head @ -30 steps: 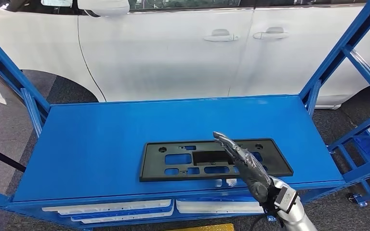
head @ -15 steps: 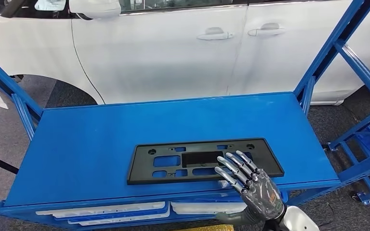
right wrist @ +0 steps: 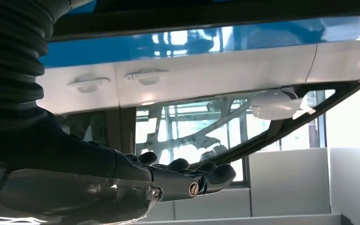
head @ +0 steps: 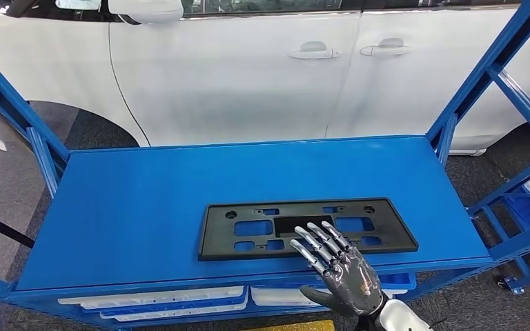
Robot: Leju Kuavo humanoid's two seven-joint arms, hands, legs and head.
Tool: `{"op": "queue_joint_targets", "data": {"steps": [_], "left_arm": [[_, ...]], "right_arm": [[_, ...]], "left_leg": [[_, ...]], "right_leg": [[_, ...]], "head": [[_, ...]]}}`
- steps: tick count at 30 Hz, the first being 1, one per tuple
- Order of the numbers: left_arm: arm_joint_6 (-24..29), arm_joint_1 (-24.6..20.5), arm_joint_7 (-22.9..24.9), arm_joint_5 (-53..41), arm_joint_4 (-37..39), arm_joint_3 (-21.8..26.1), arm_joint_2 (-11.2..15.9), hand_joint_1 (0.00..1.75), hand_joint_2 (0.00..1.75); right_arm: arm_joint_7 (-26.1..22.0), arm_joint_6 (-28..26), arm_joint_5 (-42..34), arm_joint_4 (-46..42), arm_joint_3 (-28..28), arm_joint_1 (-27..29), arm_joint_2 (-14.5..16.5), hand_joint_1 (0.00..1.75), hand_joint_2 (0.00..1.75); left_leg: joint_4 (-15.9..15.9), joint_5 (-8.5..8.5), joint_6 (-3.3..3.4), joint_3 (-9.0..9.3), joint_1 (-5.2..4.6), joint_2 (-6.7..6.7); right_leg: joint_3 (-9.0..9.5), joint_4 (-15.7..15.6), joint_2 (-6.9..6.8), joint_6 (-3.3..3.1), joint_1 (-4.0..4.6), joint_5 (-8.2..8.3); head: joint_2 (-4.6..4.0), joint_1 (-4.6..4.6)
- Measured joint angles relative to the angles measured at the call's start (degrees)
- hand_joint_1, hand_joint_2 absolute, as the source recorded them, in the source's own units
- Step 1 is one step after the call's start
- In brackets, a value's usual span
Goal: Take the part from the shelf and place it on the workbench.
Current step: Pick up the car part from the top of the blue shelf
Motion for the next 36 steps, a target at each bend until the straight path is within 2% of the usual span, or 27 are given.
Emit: {"op": "queue_joint_targets", "data": {"steps": [1, 2, 3, 5, 7, 8, 10, 12, 13, 15, 16, 17, 18, 19, 20, 22, 23, 25, 27, 29, 31, 32, 33, 34, 36], "left_arm": [[-0.03, 0.01, -0.08, -0.05, 0.0, -0.01, 0.0, 0.0, 0.0], [-0.05, 0.02, -0.16, -0.11, 0.0, -0.01, 0.0, 0.0, 0.0], [-0.05, 0.01, -0.25, -0.15, 0.0, -0.01, -0.01, 0.0, 0.0], [-0.07, -0.02, -0.39, -0.21, 0.0, -0.02, -0.08, 0.0, 0.0], [-0.07, -0.1, -0.47, -0.21, 0.0, -0.03, -0.15, 0.0, 0.0], [-0.07, -0.12, -0.49, -0.21, 0.0, -0.03, -0.16, 0.0, 0.0], [-0.07, -0.13, -0.5, -0.21, 0.0, -0.03, -0.15, 0.0, 0.0], [-0.07, -0.13, -0.51, -0.21, -0.01, -0.03, -0.11, 0.0, 0.0], [-0.07, -0.13, -0.51, -0.21, -0.01, -0.03, -0.1, 0.0, 0.0], [-0.09, -0.08, -0.52, -0.22, 0.0, -0.03, -0.1, 0.0, 0.0], [-0.1, -0.03, -0.52, -0.23, 0.0, -0.03, -0.11, 0.0, 0.0], [-0.11, 0.04, -0.52, -0.23, 0.0, -0.03, -0.11, 0.0, 0.0], [-0.11, 0.09, -0.52, -0.23, 0.0, -0.03, -0.1, 0.0, 0.0], [-0.11, 0.11, -0.52, -0.23, 0.0, -0.03, -0.09, 0.0, 0.0], [-0.11, 0.1, -0.52, -0.23, 0.0, -0.03, -0.08, 0.0, 0.0], [-0.11, 0.03, -0.51, -0.23, 0.0, -0.03, -0.07, 0.0, 0.0], [-0.12, 0.01, -0.51, -0.23, 0.0, -0.03, -0.07, 0.0, 0.0], [-0.1, 0.11, -0.51, -0.22, 0.0, -0.03, -0.07, 0.0, 0.0], [-0.05, 0.21, -0.51, -0.15, 0.0, -0.03, -0.11, 0.0, 0.0], [-0.01, 0.14, -0.51, 0.01, 0.0, -0.02, -0.15, 0.0, 0.0], [0.08, 0.03, -0.53, 0.13, 0.0, 0.0, -0.14, 0.0, 0.0], [0.11, 0.01, -0.55, 0.14, 0.0, 0.01, -0.14, 0.0, 0.0], [0.13, 0.01, -0.61, 0.13, 0.0, 0.01, -0.14, 0.0, 0.0], [0.09, 0.04, -0.69, 0.08, 0.0, 0.02, -0.15, 0.0, 0.0], [-0.06, 0.05, -0.87, -0.17, 0.0, 0.01, -0.21, 0.0, 0.0]], "right_arm": [[0.32, -0.11, -0.15, 1.01, 0.75, -0.68, 0.14, 0.0, 1.75], [0.53, -0.11, -0.23, 2.0, 1.48, -1.48, 0.35, 0.0, 1.75], [0.71, -0.1, -0.26, 2.97, 2.19, -2.42, 0.62, 0.0, 1.75], [0.84, -0.03, -0.26, 4.9, 3.52, -4.72, 1.31, 0.0, 1.75], [0.87, 0.01, -0.26, 6.54, 4.56, -6.83, 2.0, 0.0, 1.75], [0.87, 0.02, -0.27, 7.15, 4.92, -7.53, 2.28, 0.0, 1.75], [0.88, 0.01, -0.3, 8.1, 5.48, -8.42, 2.69, 0.0, 1.75], [0.88, 0.0, -0.33, 8.79, 5.92, -9.09, 3.0, 0.0, 1.75], [0.88, 0.0, -0.36, 9.06, 6.13, -9.37, 3.15, 0.0, 1.75], [0.9, 0.0, -0.4, 9.56, 6.45, -9.69, 3.42, 0.0, 1.75], [0.9, 0.0, -0.41, 9.84, 6.61, -9.74, 3.53, 0.0, 1.75], [0.9, 0.0, -0.41, 10.12, 6.75, -9.75, 3.61, 0.0, 1.75], [0.89, 0.0, -0.41, 10.37, 6.86, -9.76, 3.66, 0.0, 1.75], [0.88, 0.0, -0.41, 10.59, 6.95, -9.8, 3.73, 0.0, 1.75], [0.89, 0.0, -0.41, 10.78, 7.02, -9.86, 3.78, 0.0, 1.75], [0.9, 0.0, -0.42, 11.07, 7.15, -10.08, 3.9, 0.0, 1.75], [0.91, 0.0, -0.43, 11.2, 7.21, -10.2, 3.94, 0.0, 1.75], [0.91, 0.0, -0.43, 11.42, 7.36, -10.39, 4.0, 0.0, 1.75], [0.91, 0.01, -0.47, 11.76, 7.65, -10.85, 4.01, 0.0, 1.75], [0.88, 0.04, -0.64, 12.8, 8.37, -12.36, 4.05, 0.0, 1.75], [0.86, 0.06, -0.96, 14.65, 9.52, -14.35, 4.27, 0.0, 1.75], [0.85, 0.04, -1.11, 15.67, 10.12, -15.15, 4.44, 0.0, 1.75], [0.86, 0.0, -1.23, 16.7, 10.73, -15.89, 4.68, 0.0, 1.75], [0.93, -0.06, -1.28, 17.64, 11.32, -16.64, 4.92, 0.0, 1.75], [1.38, -0.33, -0.83, 19.18, 12.41, -18.31, 5.35, 0.0, 1.75]], "left_leg": [[0.03, 0.02, 0.03, -0.08, -0.04, 0.03], [0.07, 0.02, 0.03, -0.12, -0.07, 0.04], [0.13, 0.0, 0.0, -0.11, -0.08, 0.03], [0.3, -0.12, -0.2, 0.0, -0.08, 0.0], [0.66, -0.32, -0.68, -0.13, -0.3, -0.06], [0.76, -0.37, -0.99, -0.25, -0.37, -0.09], [0.72, -0.37, -1.65, -0.36, -0.38, -0.14], [1.92, -1.33, -2.31, -0.82, -0.24, -0.15], [4.16, -2.74, -2.62, -1.8, -0.16, -0.15], [11.89, -6.6, -3.12, -5.35, 0.05, -0.13], [15.72, -8.02, -3.3, -7.19, 0.13, -0.13], [17.87, -8.36, -3.41, -8.29, 0.18, -0.12], [17.62, -7.47, -3.44, -8.28, 0.22, -0.12], [14.96, -5.56, -3.41, -7.12, 0.25, -0.12], [10.65, -3.22, -3.33, -5.16, 0.29, -0.11], [3.26, -0.45, -2.86, -1.83, 0.19, -0.15], [1.59, -0.1, -2.53, -1.15, 0.12, -0.19], [1.24, -0.14, -1.76, -1.2, -0.03, -0.26], [0.94, 0.16, -1.02, -1.17, 0.08, -0.23], [0.66, 0.45, -0.43, -1.18, 0.18, -0.11], [0.66, 0.52, -0.17, -1.34, 0.04, 0.01], [0.67, 0.53, -0.13, -1.37, -0.02, 0.01], [0.69, 0.54, -0.1, -1.35, -0.07, -0.04], [0.72, 0.54, -0.11, -1.29, -0.11, -0.11], [0.78, 0.48, -0.22, -1.13, -0.26, -0.23]], "right_leg": [[-1.58, 3.37, -0.01, 0.13, -0.08, -1.16], [-2.31, 4.94, -0.02, 0.22, -0.14, -1.21], [-1.84, 4.03, -0.02, 0.24, -0.19, -0.05], [1.78, -3.36, -0.03, -0.02, -0.25, 4.0], [4.88, -9.99, -0.02, -0.49, -0.06, 6.23], [5.36, -11.24, -0.01, -0.73, 0.08, 6.35], [5.3, -11.5, 0.01, -1.29, 0.19, 6.33], [5.41, -11.86, -0.08, -1.98, 0.0, 6.56], [5.48, -12.05, -0.13, -2.27, -0.14, 6.66], [5.47, -12.1, -0.23, -2.59, -0.1, 6.65], [5.47, -12.09, -0.25, -2.61, -0.06, 6.63], [5.49, -12.07, -0.26, -2.63, -0.03, 6.62], [5.55, -12.04, -0.25, -2.61, -0.04, 6.59], [5.64, -12.01, -0.22, -2.55, -0.05, 6.53], [5.74, -11.95, -0.18, -2.42, -0.06, 6.44], [5.72, -11.74, -0.09, -1.91, 0.14, 6.26], [5.63, -11.67, -0.06, -1.61, 0.24, 6.25], [5.49, -11.74, -0.03, -0.98, 0.28, 6.4], [5.14, -10.87, -0.04, -0.35, 0.11, 5.71], [2.91, -6.13, -0.04, 0.11, -0.04, 2.8], [-0.84, 1.59, -0.03, 0.31, -0.06, -0.64], [-2.11, 4.22, -0.04, 0.33, -0.07, -1.25], [-2.5, 4.99, -0.04, 0.26, -0.07, -0.8], [-1.75, 3.42, -0.03, 0.1, -0.05, 0.7], [1.91, -4.27, -0.02, -0.55, 0.08, 4.69]], "head": [[0.0, 0.0], [0.0, 0.0], [0.0, 0.0], [0.0, 0.0], [0.0, 0.0], [0.0, 0.0], [0.0, 0.0], [0.0, 0.0], [0.0, 0.0], [0.0, 0.0], [0.0, 0.0], [0.0, 0.0], [0.0, 0.0], [0.0, 0.0], [0.0, 0.0], [0.0, 0.0], [0.0, 0.0], [0.0, 0.0], [0.0, 0.0], [0.0, 0.0], [0.0, 0.0], [0.0, 0.0], [0.0, 0.0], [0.0, 0.0], [0.0, 0.0]]}}
